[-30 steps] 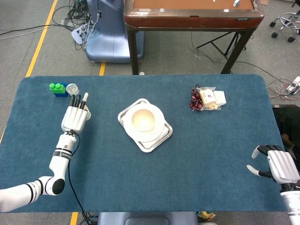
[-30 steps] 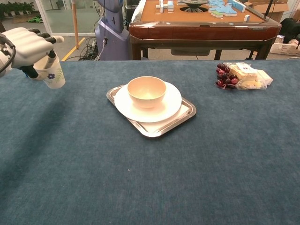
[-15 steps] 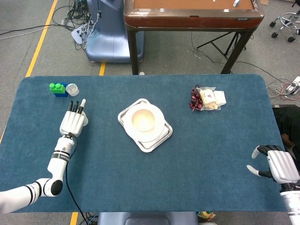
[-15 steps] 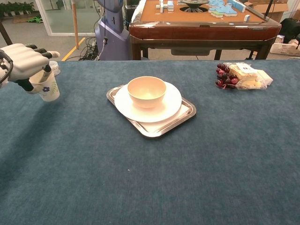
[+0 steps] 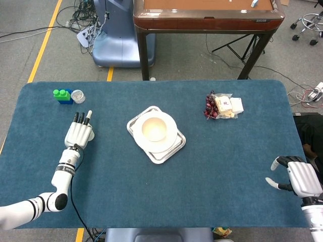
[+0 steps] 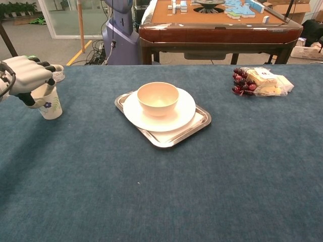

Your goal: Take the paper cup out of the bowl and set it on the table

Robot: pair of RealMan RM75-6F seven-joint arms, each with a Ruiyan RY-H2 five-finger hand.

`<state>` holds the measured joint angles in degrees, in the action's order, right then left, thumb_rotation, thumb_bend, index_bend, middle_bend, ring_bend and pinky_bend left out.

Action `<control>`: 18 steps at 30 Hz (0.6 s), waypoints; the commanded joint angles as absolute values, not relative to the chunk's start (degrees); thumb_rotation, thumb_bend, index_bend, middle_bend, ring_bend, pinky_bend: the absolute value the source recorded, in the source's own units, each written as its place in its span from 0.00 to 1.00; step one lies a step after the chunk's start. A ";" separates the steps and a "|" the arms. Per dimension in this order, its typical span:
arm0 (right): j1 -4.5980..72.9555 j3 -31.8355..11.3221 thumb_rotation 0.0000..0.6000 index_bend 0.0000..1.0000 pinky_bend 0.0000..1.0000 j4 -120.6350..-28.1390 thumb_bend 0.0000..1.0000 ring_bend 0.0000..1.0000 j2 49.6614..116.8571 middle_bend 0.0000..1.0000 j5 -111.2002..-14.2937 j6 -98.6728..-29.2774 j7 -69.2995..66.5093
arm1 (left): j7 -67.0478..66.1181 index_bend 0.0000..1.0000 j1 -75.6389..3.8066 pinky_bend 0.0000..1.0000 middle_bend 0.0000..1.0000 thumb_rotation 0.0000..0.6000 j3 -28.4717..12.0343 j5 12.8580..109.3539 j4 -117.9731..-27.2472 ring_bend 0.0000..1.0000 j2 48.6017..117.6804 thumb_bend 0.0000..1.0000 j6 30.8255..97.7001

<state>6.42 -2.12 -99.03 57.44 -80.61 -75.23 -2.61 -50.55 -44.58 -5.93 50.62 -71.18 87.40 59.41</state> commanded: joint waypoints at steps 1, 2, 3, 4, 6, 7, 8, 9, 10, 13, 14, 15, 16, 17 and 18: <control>6.40 -2.12 1.00 0.55 0.27 -99.04 0.23 0.35 57.44 0.47 -80.61 -75.28 -2.63 | -50.58 0.40 -44.49 0.05 0.00 1.00 -5.80 50.93 -71.06 0.00 87.41 0.37 59.57; 6.39 -2.13 1.00 0.55 0.27 -99.04 0.23 0.35 57.44 0.47 -80.61 -75.30 -2.65 | -50.55 0.39 -44.42 0.05 0.00 1.00 -5.77 51.00 -71.04 0.00 87.39 0.37 59.63; 6.39 -2.14 1.00 0.55 0.27 -99.03 0.23 0.35 57.43 0.47 -80.60 -75.33 -2.64 | -50.54 0.37 -44.33 0.05 0.00 1.00 -5.77 50.99 -71.09 0.00 87.35 0.37 59.70; 6.38 -2.14 1.00 0.55 0.27 -99.03 0.23 0.35 57.43 0.47 -80.59 -75.33 -2.64 | -50.48 0.36 -44.25 0.05 0.00 1.00 -5.78 51.00 -71.17 0.00 87.29 0.37 59.77; 6.39 -2.14 1.00 0.55 0.27 -99.04 0.23 0.35 57.44 0.47 -80.60 -75.32 -2.62 | -50.43 0.34 -44.02 0.05 0.00 1.00 -5.75 51.08 -71.48 0.00 87.04 0.37 60.02; 6.41 -2.13 1.00 0.55 0.27 -99.03 0.23 0.35 57.46 0.47 -80.59 -75.29 -2.59 | -50.37 0.33 -43.90 0.05 0.00 1.00 -5.73 51.17 -71.64 0.00 86.92 0.37 60.19; 6.43 -2.12 1.00 0.55 0.27 -99.03 0.23 0.35 57.47 0.47 -80.59 -75.25 -2.55 | -50.36 0.32 -43.78 0.05 0.00 1.00 -5.67 51.30 -71.85 0.00 86.75 0.37 60.36; 6.44 -2.10 1.00 0.55 0.27 -99.03 0.23 0.35 57.50 0.47 -80.59 -75.21 -2.52 | -50.42 0.31 -43.62 0.05 0.00 1.00 -5.57 51.56 -72.22 0.00 86.45 0.37 60.70; 6.45 -2.09 1.00 0.55 0.27 -99.03 0.23 0.35 57.52 0.47 -80.60 -75.20 -2.50 | -50.44 0.31 -43.47 0.05 0.00 1.00 -5.51 51.81 -72.58 0.00 86.19 0.37 61.04; 6.48 -2.05 1.00 0.55 0.27 -99.06 0.23 0.35 57.55 0.47 -80.71 -75.17 -2.42 | -50.26 0.29 -42.76 0.05 0.00 1.00 -5.54 52.51 -74.47 0.00 85.12 0.37 62.64; 6.49 -2.04 1.00 0.55 0.27 -99.05 0.23 0.35 57.58 0.47 -80.73 -75.17 -2.38 | -49.99 0.29 -42.43 0.05 0.00 1.00 -5.59 52.86 -75.56 0.00 84.47 0.37 63.27; 6.49 -2.02 1.00 0.55 0.27 -99.05 0.23 0.35 57.59 0.47 -80.75 -75.17 -2.34 | -49.58 0.28 -42.15 0.05 0.00 1.00 -5.66 53.23 -76.41 0.00 83.95 0.37 63.80; 6.49 -2.01 1.00 0.55 0.27 -99.06 0.23 0.35 57.60 0.47 -80.75 -75.17 -2.30 | -49.06 0.28 -41.85 0.05 0.00 1.00 -5.75 53.65 -77.30 0.00 83.40 0.37 64.34; 6.51 -1.99 1.00 0.55 0.27 -99.11 0.23 0.35 57.61 0.47 -80.79 -75.15 -2.27 | -47.82 0.27 -41.39 0.05 0.00 1.00 -5.90 54.49 -78.54 0.00 82.58 0.37 65.05; 6.51 -1.95 1.00 0.55 0.27 -99.15 0.23 0.35 57.61 0.47 -80.86 -75.13 -2.25 | -46.65 0.26 -40.95 0.05 0.00 1.00 -6.03 55.16 -79.40 0.00 81.97 0.37 65.62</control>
<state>6.51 -1.96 -99.13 57.61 -80.84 -75.14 -2.25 -48.52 -41.87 -5.76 53.84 -77.67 83.33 64.32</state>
